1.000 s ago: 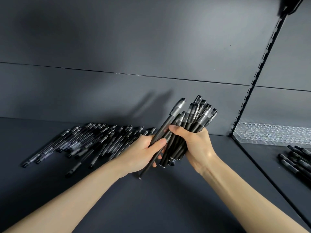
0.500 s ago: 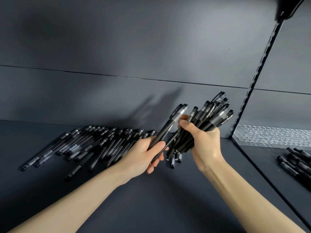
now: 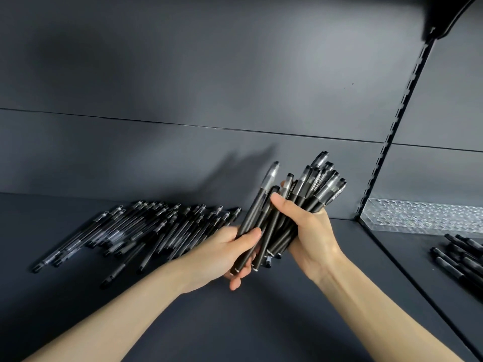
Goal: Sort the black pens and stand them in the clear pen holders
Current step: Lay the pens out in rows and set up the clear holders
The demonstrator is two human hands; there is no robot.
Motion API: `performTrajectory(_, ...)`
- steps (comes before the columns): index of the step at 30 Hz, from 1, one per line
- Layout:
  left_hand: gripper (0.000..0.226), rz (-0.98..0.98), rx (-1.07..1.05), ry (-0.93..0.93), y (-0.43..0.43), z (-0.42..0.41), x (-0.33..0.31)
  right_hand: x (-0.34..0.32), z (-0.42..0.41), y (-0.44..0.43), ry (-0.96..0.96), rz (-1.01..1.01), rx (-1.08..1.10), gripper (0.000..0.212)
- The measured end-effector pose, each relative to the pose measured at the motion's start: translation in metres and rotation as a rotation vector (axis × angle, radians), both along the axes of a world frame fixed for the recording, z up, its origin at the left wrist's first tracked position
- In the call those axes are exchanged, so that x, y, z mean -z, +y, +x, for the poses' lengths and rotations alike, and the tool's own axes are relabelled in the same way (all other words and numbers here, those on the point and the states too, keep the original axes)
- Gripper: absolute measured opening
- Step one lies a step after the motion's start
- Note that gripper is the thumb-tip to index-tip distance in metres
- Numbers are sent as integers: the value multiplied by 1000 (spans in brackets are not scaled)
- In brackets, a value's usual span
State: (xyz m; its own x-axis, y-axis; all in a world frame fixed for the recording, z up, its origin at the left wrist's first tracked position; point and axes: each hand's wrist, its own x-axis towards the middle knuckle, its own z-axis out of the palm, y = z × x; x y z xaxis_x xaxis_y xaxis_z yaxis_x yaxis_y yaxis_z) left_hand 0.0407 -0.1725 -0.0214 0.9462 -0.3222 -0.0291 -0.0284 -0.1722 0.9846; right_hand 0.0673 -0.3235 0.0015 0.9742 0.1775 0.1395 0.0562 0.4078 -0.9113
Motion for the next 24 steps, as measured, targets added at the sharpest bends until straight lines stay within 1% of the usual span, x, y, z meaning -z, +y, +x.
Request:
performTrajectory(2, 35, 52, 34, 9, -2, -3, -3, -1, -2, -1, -3, -26, -35, 22)
performTrajectory(6, 41, 143, 74, 2, -5, -4, -3, -1, -3, -1, 2, -30, -66, 20)
performTrajectory(9, 44, 210, 87, 14, -3, -5, -3, -4, -4, -1, -3, -88, -55, 24)
performTrajectory(11, 44, 268, 89, -8, -3, -7, -6, -6, -5, 0, -22, -108, -46, 17)
performTrajectory(12, 41, 302, 80, -35, -3, -8, -8, -7, -6, 1, -34, -108, -35, 14)
performTrajectory(15, 26, 313, 103, -133, 0, -3, -9, -10, -8, 4, -76, -94, 28, 20)
performTrajectory(16, 29, 326, 113, -149, 4, 1, -8, -10, -9, 5, -98, -114, 46, 17)
performTrajectory(18, 44, 357, 103, -149, 15, 6, -7, -9, -8, 5, -153, -193, 99, 5)
performTrajectory(20, 53, 282, 47, -160, 28, 9, -11, -7, -7, 6, -202, -272, 136, 8)
performTrajectory(22, 55, 101, -44, -220, 34, 8, -17, -4, -10, 8, -252, -325, 121, 11)
performTrajectory(24, 60, -70, -55, -332, 30, 7, -24, 2, -14, 14, -276, -402, 34, 17)
